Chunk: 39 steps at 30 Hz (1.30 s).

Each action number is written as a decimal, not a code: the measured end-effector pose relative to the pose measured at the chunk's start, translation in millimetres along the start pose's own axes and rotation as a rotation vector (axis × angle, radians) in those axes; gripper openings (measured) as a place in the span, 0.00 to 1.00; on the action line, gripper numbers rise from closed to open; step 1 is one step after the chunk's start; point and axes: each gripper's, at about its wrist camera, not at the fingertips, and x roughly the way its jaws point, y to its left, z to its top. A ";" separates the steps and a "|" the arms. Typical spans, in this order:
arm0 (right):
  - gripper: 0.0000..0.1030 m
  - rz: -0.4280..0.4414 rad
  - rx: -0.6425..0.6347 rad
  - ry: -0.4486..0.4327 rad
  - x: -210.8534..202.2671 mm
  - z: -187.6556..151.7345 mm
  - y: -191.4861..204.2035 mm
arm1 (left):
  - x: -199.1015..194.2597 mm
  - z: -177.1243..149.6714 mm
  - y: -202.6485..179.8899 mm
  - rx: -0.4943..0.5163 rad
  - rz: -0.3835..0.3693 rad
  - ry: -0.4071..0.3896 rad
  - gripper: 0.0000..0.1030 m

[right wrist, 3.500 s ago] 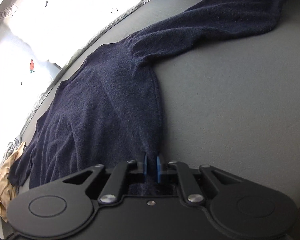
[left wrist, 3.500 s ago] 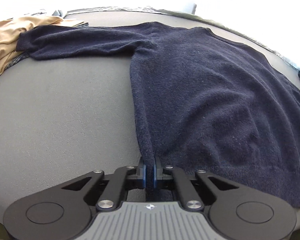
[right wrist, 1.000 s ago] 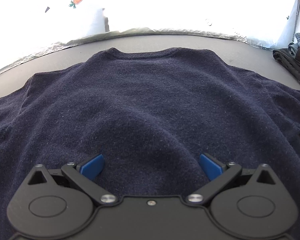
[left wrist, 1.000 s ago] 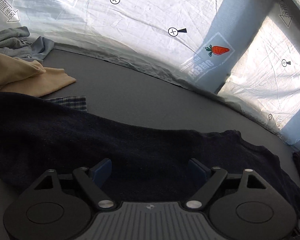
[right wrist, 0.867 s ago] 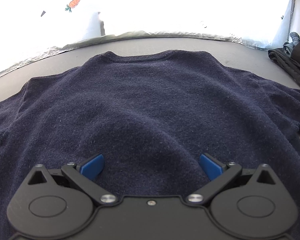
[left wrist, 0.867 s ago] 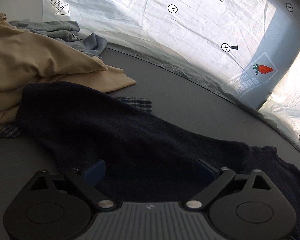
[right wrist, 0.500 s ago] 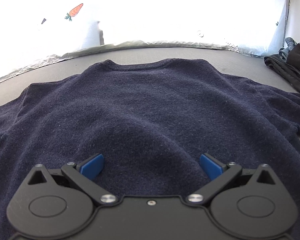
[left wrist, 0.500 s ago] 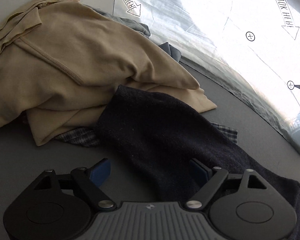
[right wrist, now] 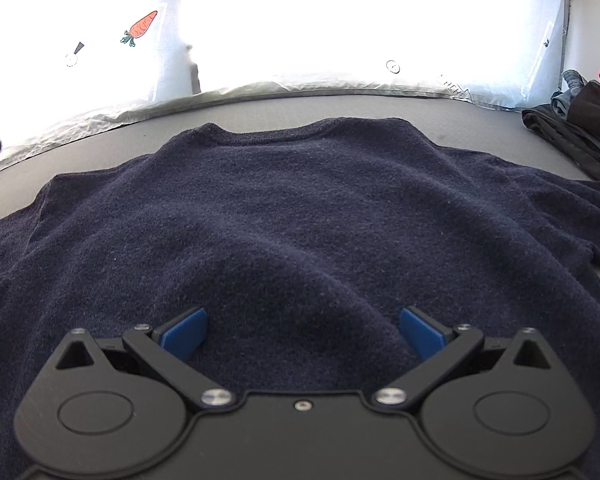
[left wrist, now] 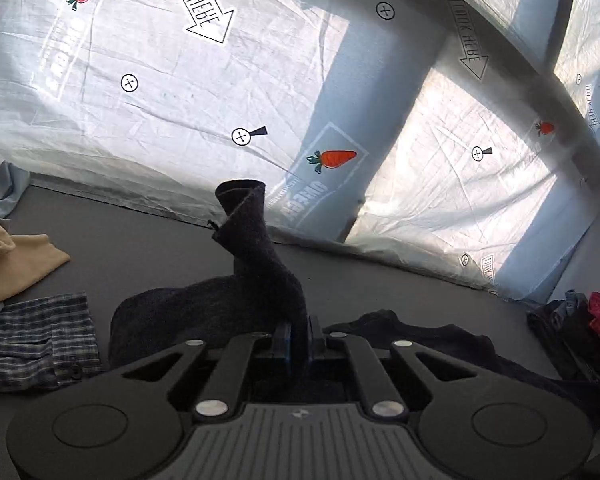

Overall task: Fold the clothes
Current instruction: 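Lay the sleeve across the sweater body with the left gripper and release, then grasp the sweater's side edge with the right gripper and lift it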

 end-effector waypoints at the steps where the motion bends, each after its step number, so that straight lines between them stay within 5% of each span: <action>1: 1.00 0.002 -0.002 0.006 -0.1 0.5 0.0 | 6.8 -6.8 -13.4 0.035 -0.017 0.027 0.18; 5: 1.00 0.033 -0.020 0.072 0.3 8.4 -3.9 | 16.5 -21.7 -23.2 0.090 0.040 0.101 0.62; 9: 0.98 0.084 0.012 0.117 -3.1 13.7 -11.7 | 6.9 -24.6 12.2 -0.009 0.185 0.139 0.77; 14: 0.87 0.198 0.234 0.083 -12.5 32.1 -26.9 | -1.2 -46.3 51.2 -0.025 0.366 0.245 0.81; 21: 0.34 0.497 0.473 0.156 16.7 54.8 -15.6 | -1.1 -77.6 72.0 -0.084 0.416 0.333 0.90; 24: 0.32 0.597 0.574 0.227 40.0 57.6 -4.3 | 3.9 -75.0 75.8 -0.075 0.410 0.349 0.95; 29: 0.32 0.638 0.661 0.309 76.8 61.6 15.2 | 12.4 -74.0 73.3 -0.039 0.431 0.369 1.00; 39: 0.29 0.665 0.640 0.353 107.6 70.9 51.6 | 17.3 -74.4 67.4 -0.031 0.478 0.349 1.00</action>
